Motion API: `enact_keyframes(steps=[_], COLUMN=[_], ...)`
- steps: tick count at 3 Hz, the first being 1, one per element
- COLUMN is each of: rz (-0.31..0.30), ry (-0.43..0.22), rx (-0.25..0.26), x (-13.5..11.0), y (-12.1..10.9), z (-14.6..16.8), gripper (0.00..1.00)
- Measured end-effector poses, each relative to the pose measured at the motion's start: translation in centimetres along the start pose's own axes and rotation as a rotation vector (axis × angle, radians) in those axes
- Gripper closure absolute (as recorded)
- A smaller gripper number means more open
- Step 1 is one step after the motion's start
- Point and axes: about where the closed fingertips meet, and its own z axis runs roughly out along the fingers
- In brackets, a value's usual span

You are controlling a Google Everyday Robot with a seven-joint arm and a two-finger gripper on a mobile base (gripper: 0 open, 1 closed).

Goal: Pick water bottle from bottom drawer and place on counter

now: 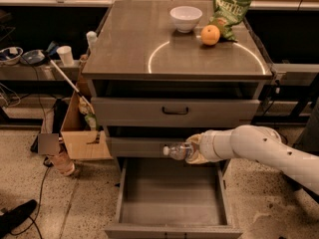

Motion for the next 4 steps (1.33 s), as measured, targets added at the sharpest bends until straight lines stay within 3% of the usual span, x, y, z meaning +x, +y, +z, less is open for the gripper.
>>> enact_keyframes(steps=[2,3,4], rz=[-0.107,-0.111,-0.138], ry=[0.047,0.046,0.036], rx=[0.060,0.067,0.093], x=[-4.0,-4.5,-6.8], y=[-4.2,-4.9,-7.2], z=[-3.5,-4.2,-6.9], gripper=[1.00,1.00,1.00])
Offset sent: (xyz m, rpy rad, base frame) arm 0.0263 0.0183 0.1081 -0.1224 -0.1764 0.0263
